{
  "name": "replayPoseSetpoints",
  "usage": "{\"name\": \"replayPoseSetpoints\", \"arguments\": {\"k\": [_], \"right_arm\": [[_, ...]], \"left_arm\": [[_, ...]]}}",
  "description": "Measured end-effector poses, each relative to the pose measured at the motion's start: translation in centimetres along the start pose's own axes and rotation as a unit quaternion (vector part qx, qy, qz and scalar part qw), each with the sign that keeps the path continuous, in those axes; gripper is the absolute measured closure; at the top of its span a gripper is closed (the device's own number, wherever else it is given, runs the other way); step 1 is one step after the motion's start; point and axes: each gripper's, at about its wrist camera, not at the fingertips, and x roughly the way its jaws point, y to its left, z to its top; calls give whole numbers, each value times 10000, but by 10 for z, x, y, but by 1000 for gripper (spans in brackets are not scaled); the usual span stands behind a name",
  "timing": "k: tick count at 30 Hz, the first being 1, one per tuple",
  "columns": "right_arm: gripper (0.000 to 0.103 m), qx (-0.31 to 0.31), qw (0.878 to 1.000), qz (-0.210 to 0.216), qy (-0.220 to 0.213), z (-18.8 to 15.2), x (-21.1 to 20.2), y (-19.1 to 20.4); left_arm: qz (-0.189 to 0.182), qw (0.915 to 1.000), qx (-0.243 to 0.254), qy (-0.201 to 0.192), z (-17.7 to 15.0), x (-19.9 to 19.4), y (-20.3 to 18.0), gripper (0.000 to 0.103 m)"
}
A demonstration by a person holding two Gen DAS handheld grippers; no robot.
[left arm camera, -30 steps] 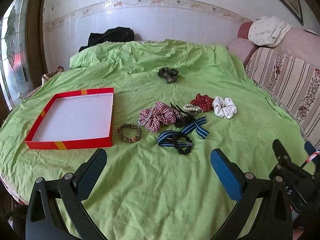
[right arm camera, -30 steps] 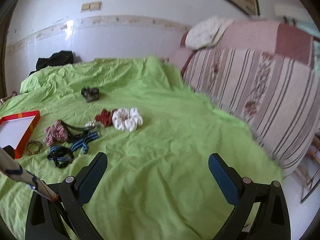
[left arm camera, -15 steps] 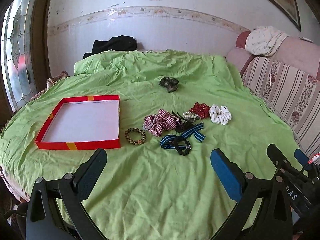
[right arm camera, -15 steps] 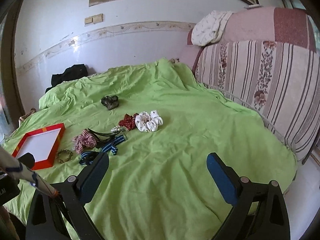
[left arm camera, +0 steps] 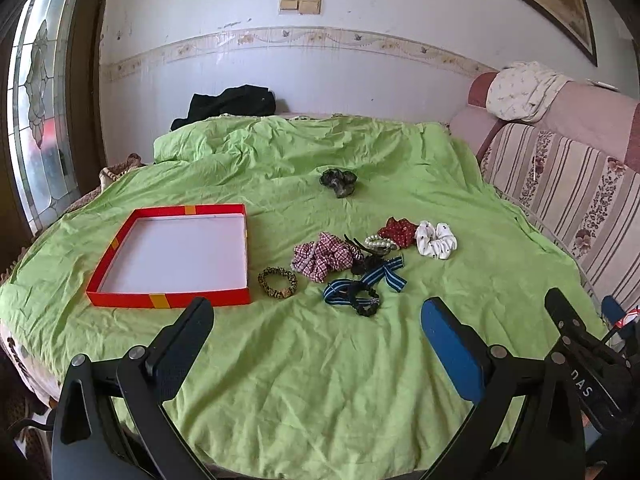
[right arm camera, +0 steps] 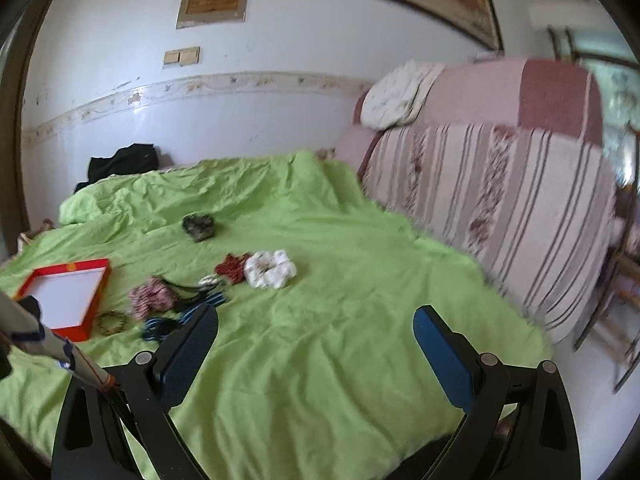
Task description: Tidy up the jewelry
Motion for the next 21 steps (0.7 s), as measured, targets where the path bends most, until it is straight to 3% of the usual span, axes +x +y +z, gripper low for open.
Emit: {"name": "replayPoseSetpoints", "arguments": {"k": [8, 13, 21], "right_arm": [[3, 320, 9976, 409, 461, 0, 25, -1], [3, -134, 9950, 383, 918, 1, 47, 16], [3, -519, 9900, 469, 1221, -4, 80, 36]], "left_arm": [[50, 9991, 192, 386, 8, 32, -7, 0], [29, 9972, 250, 704, 11, 58, -6, 0], [199, 9946, 174, 1004, 15, 99, 9, 0]]}}
